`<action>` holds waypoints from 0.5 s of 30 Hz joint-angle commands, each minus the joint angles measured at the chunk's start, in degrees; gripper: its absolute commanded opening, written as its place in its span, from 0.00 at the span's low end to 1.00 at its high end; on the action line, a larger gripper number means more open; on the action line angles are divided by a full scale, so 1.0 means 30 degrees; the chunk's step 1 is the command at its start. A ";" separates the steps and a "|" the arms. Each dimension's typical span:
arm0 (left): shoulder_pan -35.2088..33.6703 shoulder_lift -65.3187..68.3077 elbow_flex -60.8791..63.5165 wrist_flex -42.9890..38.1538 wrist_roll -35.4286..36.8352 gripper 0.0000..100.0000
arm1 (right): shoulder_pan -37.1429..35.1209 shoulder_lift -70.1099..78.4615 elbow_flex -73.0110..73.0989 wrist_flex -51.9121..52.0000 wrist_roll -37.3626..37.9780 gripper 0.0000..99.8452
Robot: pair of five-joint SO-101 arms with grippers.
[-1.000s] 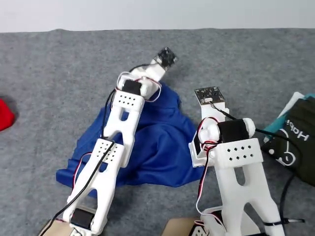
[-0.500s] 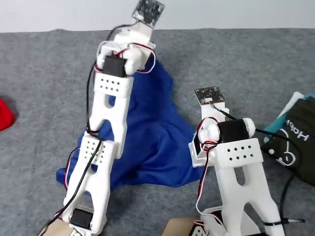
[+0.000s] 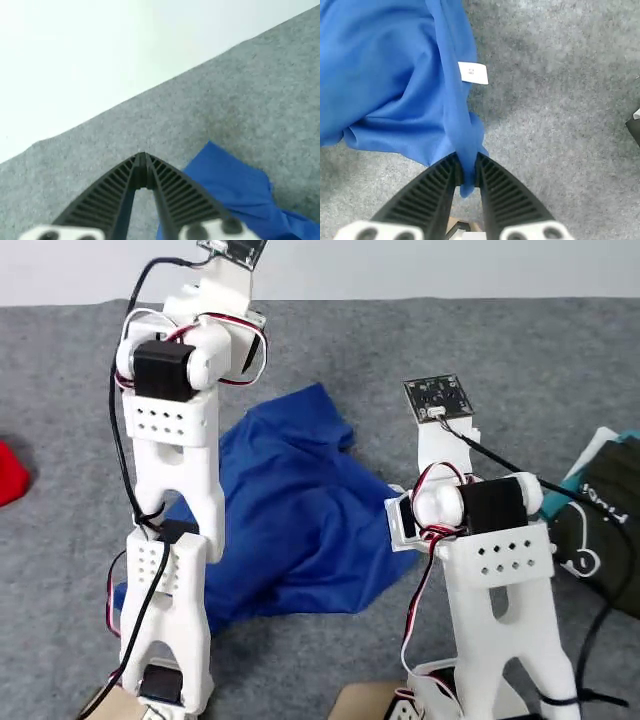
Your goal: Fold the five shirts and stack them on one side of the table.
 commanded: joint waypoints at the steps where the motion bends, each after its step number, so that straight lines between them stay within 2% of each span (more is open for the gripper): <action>1: 0.0205 -0.0410 0.1421 0.0352 -0.0117 0.00 | -0.0073 -0.0513 -0.0059 0.0044 -0.0088 0.01; 6: 0.0996 0.2462 0.4176 -0.0527 -0.0117 0.01 | -0.0161 -0.0630 0.1788 -0.0220 -0.0176 0.01; 12: 0.1289 0.6681 0.4498 -0.3780 -0.0176 0.16 | -0.0161 -0.0630 0.3282 -0.0689 -0.0205 0.01; 15: 0.1201 0.8059 0.4498 -0.5040 -0.1143 0.21 | -0.0161 -0.0718 0.3810 -0.1158 -0.0117 0.01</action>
